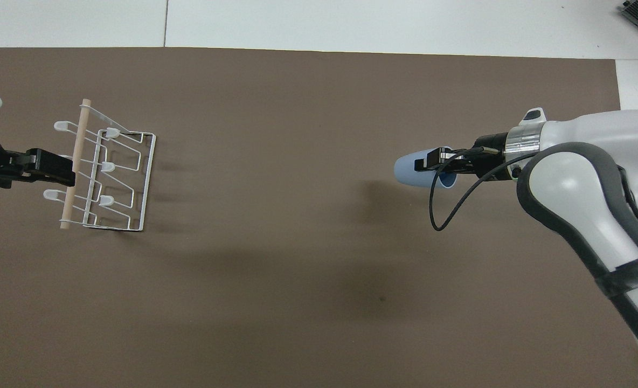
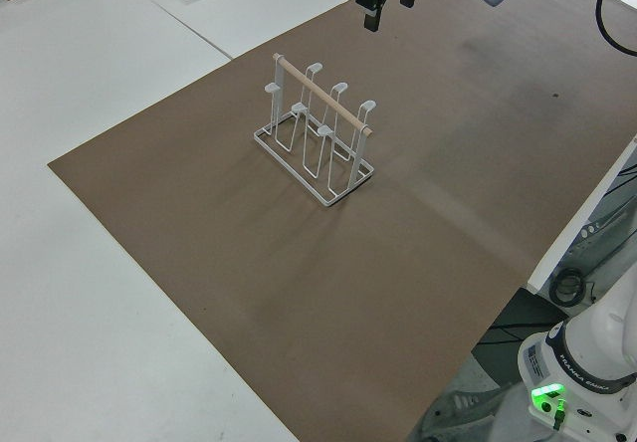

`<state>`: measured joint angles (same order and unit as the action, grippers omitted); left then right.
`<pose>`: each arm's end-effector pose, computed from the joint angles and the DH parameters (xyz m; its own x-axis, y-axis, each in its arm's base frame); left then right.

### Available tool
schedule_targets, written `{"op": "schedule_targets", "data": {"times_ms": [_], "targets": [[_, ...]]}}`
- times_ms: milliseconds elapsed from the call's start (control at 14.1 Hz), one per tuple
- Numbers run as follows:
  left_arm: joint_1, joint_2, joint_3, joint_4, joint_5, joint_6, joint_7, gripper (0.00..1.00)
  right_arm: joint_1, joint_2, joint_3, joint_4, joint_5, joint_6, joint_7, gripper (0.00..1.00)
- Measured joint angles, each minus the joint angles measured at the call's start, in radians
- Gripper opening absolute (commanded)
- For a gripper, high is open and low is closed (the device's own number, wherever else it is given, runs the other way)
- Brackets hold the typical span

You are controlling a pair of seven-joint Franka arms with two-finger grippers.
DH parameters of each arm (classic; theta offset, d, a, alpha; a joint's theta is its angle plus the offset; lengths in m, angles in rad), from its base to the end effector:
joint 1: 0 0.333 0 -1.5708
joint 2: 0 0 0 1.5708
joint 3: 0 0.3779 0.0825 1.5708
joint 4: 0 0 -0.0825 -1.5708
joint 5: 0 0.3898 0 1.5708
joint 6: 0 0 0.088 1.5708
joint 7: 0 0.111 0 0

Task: Hang cup on cup holder
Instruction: 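Carry the cup toward the left gripper while the left gripper approaches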

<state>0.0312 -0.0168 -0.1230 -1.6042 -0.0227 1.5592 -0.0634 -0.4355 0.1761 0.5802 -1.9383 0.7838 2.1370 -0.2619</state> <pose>0.5495 -0.0538 0.6748 0.9992 -0.0286 -0.0296 -0.0280 -0.9994 0.0188 0.6089 0.1030 0.4823 0.9969 -0.0527 0.0588 0.0022 -0.7260 -0.6877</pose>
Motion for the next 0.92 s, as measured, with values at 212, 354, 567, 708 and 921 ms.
{"op": "schedule_targets", "data": {"times_ms": [212, 354, 567, 708, 921], "targets": [[0.000, 0.000, -0.001, -0.003, -0.075, 0.000, 0.000, 1.00, 0.002, -0.002, 0.074, 0.042, 0.065, -0.012, -0.016, 0.00], [0.003, -0.006, 0.000, -0.019, -0.152, 0.000, -0.002, 1.00, 0.005, -0.009, 0.143, 0.075, 0.110, -0.009, 0.010, 0.00], [0.017, -0.036, 0.001, -0.084, -0.281, 0.012, -0.019, 1.00, 0.011, -0.022, 0.226, 0.120, 0.174, 0.009, 0.161, 0.00], [0.017, -0.052, -0.001, -0.115, -0.331, 0.022, -0.086, 1.00, 0.011, -0.027, 0.283, 0.154, 0.180, 0.057, 0.292, 0.00], [0.015, -0.058, -0.015, -0.124, -0.384, 0.060, -0.302, 1.00, 0.039, -0.030, 0.353, 0.192, 0.180, 0.128, 0.427, 0.00]]}}
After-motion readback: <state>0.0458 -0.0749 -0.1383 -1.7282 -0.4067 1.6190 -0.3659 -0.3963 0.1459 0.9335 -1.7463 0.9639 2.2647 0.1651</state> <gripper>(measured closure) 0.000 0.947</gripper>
